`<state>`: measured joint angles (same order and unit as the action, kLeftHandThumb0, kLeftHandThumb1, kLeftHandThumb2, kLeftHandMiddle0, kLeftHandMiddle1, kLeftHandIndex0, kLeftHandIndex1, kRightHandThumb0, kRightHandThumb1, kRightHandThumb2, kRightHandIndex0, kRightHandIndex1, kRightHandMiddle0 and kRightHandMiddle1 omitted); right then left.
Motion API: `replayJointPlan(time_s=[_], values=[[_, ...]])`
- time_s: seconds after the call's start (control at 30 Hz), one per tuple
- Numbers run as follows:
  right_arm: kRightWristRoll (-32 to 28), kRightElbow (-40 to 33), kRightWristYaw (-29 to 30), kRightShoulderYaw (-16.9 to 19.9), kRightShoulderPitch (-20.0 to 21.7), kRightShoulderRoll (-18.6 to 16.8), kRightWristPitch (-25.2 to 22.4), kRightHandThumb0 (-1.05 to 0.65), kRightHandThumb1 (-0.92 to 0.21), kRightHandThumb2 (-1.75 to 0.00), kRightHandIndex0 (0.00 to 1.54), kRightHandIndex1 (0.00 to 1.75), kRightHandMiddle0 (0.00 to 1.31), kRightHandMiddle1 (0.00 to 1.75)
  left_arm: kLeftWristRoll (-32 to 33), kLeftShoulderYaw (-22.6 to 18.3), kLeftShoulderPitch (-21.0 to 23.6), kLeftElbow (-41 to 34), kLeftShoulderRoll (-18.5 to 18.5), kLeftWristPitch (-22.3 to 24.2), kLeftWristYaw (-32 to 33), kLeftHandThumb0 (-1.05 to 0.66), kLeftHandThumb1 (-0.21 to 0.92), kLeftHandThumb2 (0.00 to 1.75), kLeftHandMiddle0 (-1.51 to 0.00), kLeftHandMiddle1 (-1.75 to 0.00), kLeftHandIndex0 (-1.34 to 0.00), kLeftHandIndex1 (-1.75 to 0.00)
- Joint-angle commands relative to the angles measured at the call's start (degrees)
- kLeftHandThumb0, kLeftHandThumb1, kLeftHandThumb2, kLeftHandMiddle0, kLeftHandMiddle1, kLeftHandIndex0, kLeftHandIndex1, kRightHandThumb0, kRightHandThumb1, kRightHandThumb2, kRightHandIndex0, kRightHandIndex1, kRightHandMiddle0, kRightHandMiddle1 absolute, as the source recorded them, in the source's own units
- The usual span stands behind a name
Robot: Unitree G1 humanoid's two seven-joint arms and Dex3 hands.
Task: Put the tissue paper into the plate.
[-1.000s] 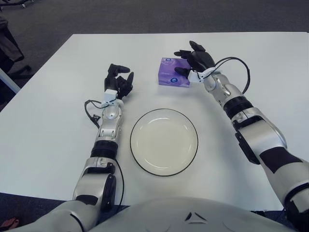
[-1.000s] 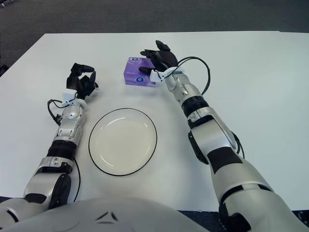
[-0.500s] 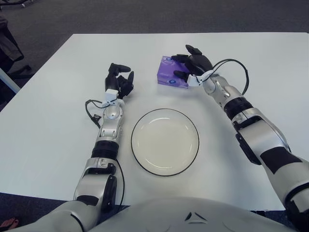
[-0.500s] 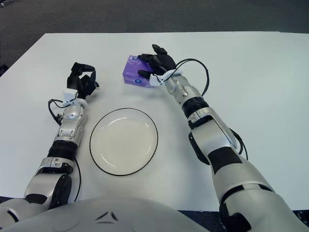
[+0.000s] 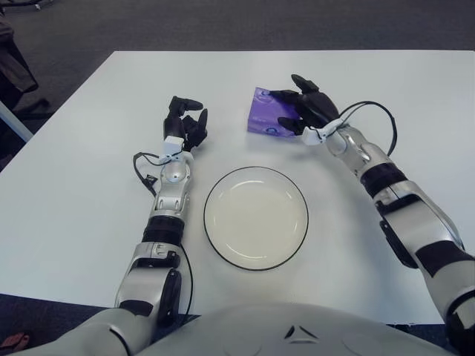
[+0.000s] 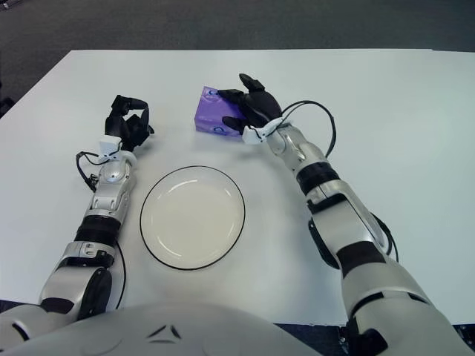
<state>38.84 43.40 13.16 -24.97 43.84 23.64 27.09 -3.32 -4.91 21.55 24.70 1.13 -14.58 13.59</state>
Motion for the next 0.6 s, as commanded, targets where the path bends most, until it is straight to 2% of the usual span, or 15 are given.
replayJointPlan(time_s=[0.0,0.4,0.57], values=[[0.3,-2.67,-2.84,0.14,-4.49,2.47,-1.45,-0.68,-0.92,-0.96,0.58,0.0,0.51,0.02,-0.39,-0.07,-7.53,3.78,-0.76,0.54,0.38,-0.37,0.82,0.51,-0.84,-1.75,-0.41,-1.59],[-0.3,-11.78,-4.96,3.75,-11.12,10.08,-0.74,-0.69,-0.92,-0.97,0.59,0.01,0.51,0.02,-0.33,-0.25,-7.01,4.59,-0.47,0.41,0.2,-0.37,0.82,0.52,-0.84,-1.75,-0.41,-1.58],[-0.85,-15.36,-6.46,5.67,-13.14,11.68,-1.28,-0.69,-0.92,-0.97,0.59,0.01,0.51,0.02,-0.35,-0.3,-6.74,5.04,-0.43,0.27,0.26,-0.37,0.82,0.51,-0.84,-1.75,-0.41,-1.58]])
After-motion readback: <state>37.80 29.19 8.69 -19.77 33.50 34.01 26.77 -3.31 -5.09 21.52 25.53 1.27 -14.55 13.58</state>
